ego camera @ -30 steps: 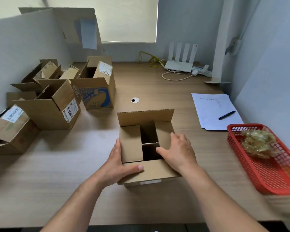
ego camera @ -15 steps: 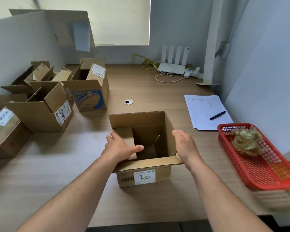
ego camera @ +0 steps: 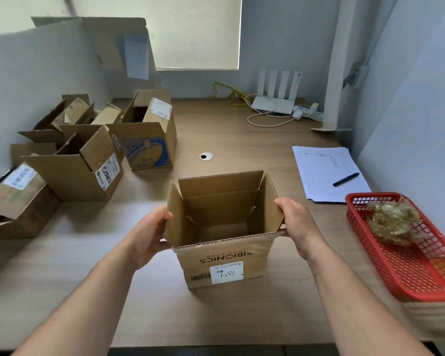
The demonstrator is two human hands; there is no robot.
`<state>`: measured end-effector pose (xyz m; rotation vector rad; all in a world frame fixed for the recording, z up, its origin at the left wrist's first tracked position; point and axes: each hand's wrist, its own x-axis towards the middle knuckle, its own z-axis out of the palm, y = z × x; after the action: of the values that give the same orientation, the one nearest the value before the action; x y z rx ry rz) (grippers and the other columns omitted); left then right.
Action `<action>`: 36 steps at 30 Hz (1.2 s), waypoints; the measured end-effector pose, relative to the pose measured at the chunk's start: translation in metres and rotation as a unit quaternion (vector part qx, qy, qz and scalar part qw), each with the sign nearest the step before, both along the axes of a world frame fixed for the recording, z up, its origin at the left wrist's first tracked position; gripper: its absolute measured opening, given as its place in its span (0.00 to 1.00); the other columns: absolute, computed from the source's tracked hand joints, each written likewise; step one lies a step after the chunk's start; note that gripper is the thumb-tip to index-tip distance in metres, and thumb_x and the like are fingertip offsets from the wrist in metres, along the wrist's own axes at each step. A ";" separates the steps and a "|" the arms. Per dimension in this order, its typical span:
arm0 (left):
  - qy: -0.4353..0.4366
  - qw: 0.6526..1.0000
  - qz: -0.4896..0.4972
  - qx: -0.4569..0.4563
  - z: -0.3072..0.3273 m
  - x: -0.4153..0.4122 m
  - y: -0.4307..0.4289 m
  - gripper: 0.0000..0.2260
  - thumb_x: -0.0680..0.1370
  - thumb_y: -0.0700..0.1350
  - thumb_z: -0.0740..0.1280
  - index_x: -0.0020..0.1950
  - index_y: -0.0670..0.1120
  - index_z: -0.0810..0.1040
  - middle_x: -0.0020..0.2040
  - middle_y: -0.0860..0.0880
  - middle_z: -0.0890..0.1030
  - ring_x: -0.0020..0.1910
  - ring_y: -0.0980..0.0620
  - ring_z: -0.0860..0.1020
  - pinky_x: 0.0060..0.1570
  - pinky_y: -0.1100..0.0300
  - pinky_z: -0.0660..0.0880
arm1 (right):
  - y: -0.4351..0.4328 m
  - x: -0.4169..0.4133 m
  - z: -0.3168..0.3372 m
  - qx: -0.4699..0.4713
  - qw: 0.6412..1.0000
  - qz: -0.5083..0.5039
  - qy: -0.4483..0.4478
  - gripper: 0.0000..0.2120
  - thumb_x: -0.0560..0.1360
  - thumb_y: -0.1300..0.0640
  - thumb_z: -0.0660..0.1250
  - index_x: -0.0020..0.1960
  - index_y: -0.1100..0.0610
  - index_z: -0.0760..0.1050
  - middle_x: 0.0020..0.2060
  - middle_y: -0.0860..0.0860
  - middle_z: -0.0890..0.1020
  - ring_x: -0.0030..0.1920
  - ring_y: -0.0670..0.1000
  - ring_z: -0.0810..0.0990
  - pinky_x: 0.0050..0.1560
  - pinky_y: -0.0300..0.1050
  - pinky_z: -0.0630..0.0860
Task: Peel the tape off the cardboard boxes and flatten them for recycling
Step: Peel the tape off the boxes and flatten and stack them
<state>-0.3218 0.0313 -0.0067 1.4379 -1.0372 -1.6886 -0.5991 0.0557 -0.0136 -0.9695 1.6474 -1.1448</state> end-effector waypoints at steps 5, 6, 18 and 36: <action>-0.038 0.998 -0.051 -0.024 -0.001 -0.006 -0.003 0.12 0.78 0.51 0.60 0.41 0.47 0.77 0.35 0.49 0.77 0.33 0.56 0.76 0.37 0.59 0.72 | -0.008 0.002 0.004 -0.001 0.999 0.005 0.036 0.13 0.78 0.52 0.59 0.35 0.52 0.71 0.36 0.51 0.74 0.41 0.53 0.72 0.38 0.45 0.70; -0.040 0.998 -0.048 -0.024 -0.001 -0.006 -0.004 0.14 0.78 0.56 0.62 0.45 0.48 0.80 0.38 0.48 0.81 0.38 0.54 0.79 0.41 0.56 0.74 | -0.009 0.002 0.006 -0.001 0.999 0.012 0.038 0.14 0.78 0.49 0.59 0.37 0.53 0.74 0.36 0.50 0.77 0.41 0.53 0.74 0.38 0.44 0.70; 0.054 0.998 0.015 0.038 -0.007 -0.004 -0.025 0.45 0.67 0.80 0.50 0.58 0.45 0.83 0.56 0.41 0.79 0.58 0.43 0.77 0.62 0.46 0.73 | -0.023 -0.012 0.005 0.068 0.981 0.023 -0.178 0.41 0.71 0.25 0.50 0.59 0.59 0.77 0.37 0.51 0.77 0.39 0.50 0.74 0.35 0.45 0.74; 0.075 0.995 0.053 0.047 -0.037 -0.018 -0.013 0.41 0.73 0.72 0.52 0.78 0.47 0.58 0.65 0.47 0.75 0.65 0.47 0.71 0.63 0.50 0.68 | -0.008 -0.004 -0.060 0.038 0.990 -0.006 -0.139 0.18 0.81 0.48 0.57 0.58 0.58 0.79 0.54 0.57 0.83 0.55 0.55 0.82 0.57 0.53 0.77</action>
<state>-0.3398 0.0179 -0.0435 1.3750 -0.7963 -1.7589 -0.6032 0.0481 -0.0732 -0.7167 1.4628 -1.1593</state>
